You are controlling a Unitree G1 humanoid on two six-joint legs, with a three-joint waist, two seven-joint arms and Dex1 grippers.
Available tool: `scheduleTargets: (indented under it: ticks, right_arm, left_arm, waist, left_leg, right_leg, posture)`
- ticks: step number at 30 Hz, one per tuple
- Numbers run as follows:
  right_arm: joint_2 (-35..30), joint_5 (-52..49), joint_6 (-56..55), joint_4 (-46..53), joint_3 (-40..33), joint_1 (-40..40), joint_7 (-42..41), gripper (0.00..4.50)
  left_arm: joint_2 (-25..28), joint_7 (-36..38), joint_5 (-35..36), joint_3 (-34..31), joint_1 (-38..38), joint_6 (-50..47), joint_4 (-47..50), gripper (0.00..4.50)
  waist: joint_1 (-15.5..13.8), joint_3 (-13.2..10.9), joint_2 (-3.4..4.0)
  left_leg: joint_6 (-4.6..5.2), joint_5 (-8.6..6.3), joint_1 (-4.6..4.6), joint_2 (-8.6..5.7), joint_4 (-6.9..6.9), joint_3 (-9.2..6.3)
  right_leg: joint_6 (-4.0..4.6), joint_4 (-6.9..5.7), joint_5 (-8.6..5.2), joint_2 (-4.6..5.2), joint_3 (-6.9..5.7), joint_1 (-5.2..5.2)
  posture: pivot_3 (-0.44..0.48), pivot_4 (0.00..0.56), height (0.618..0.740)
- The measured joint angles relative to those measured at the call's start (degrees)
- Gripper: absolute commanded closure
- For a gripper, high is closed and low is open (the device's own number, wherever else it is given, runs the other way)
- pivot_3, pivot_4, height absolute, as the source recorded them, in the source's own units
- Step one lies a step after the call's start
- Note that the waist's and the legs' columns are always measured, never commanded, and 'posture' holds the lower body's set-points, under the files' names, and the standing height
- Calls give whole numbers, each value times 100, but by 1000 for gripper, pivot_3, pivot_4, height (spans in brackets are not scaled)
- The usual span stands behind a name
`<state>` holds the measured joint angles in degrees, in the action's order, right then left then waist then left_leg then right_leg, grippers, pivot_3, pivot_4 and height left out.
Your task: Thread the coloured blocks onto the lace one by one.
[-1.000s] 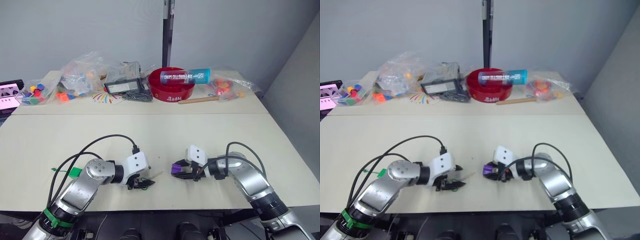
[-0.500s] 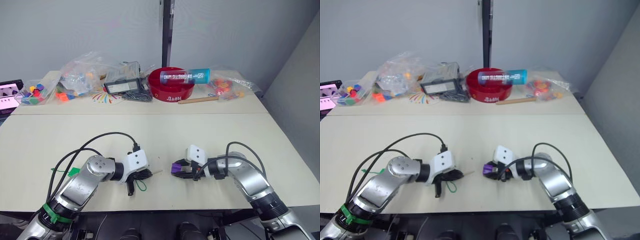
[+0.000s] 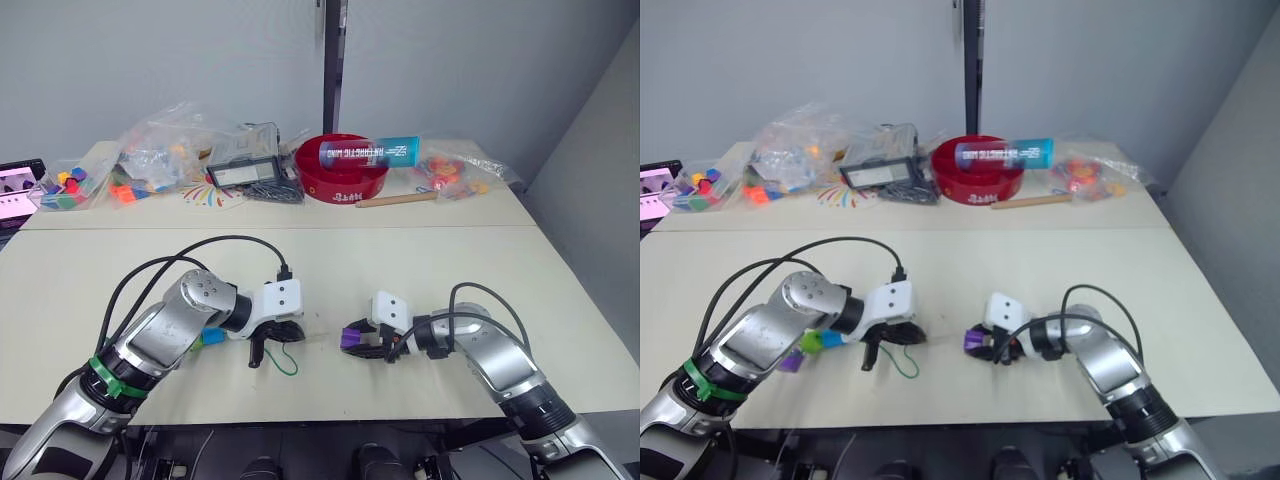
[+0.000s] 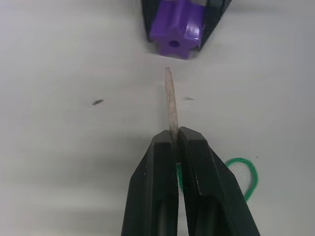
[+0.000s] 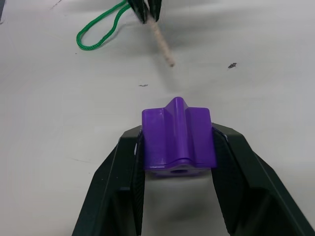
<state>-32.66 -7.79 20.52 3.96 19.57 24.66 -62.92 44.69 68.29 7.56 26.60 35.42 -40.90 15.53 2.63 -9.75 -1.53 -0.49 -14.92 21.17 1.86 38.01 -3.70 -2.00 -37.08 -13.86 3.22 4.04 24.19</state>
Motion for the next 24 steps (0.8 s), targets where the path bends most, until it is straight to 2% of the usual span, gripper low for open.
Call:
scheduleTargets:
  ticks: [9,24]
  right_arm:
    - [-16,40,16,122,141,13,-124,3123]
    - [97,103,120,158,335,147,-208,3123]
  left_arm:
    - [-50,-4,-307,481,461,-310,40,4439]
    - [-94,129,-559,748,492,-194,40,4439]
  waist:
    - [-4,0,0]
    - [-2,0,0]
  left_leg:
    - [0,0,-1,0,0,0]
    - [0,0,-1,0,0,0]
  right_leg:
    - [0,0,0,0,1,0]
    - [0,-1,0,0,1,0]
  posture:
    - [0,150,731]
    - [0,150,731]
